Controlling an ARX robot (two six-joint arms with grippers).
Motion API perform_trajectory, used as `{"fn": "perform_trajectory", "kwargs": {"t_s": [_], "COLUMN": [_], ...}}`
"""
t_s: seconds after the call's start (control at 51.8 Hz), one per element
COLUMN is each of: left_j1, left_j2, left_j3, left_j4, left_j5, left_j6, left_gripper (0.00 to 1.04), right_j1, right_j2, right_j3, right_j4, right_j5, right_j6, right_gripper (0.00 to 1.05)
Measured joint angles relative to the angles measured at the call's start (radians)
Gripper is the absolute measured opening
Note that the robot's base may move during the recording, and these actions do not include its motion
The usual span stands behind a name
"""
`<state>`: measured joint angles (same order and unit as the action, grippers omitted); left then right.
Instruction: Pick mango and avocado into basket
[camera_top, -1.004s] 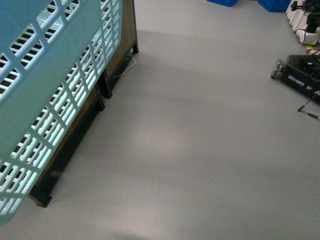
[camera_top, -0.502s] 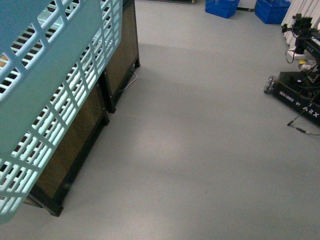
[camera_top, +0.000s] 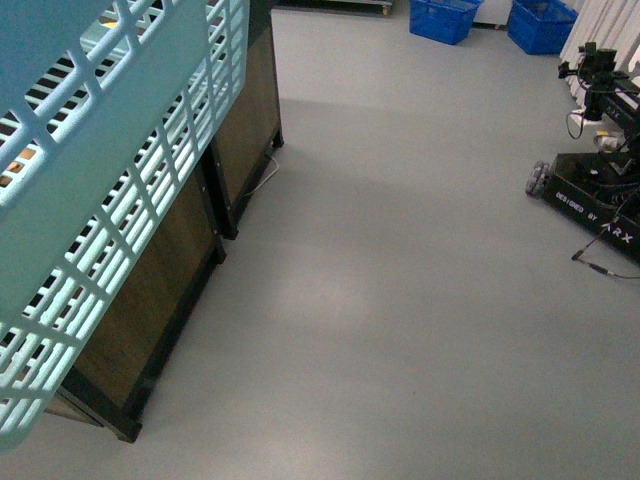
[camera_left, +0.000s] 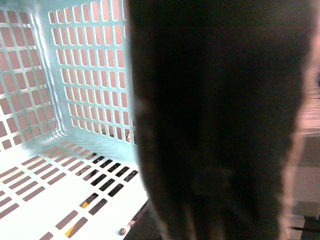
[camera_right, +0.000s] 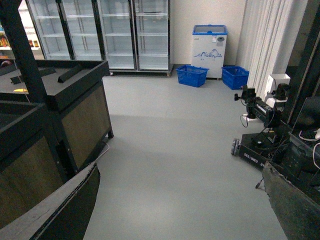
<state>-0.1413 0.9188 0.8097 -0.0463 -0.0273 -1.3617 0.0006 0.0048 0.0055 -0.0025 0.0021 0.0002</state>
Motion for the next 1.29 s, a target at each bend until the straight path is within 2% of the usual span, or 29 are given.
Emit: {"fn": "perform_trajectory", "kwargs": {"t_s": [1.294], "left_j1": [0.0], "left_j2": [-0.001], "left_j3": [-0.003], "left_j4": [-0.003], "left_j5": [-0.004], "left_j6": [0.002], "left_gripper": [0.06], "right_j1": [0.0], "right_j2": [0.0], "right_j3": [0.0], "right_j4": [0.0], "right_j5": [-0.003], "right_j6": [0.0], "right_gripper": [0.97]}}
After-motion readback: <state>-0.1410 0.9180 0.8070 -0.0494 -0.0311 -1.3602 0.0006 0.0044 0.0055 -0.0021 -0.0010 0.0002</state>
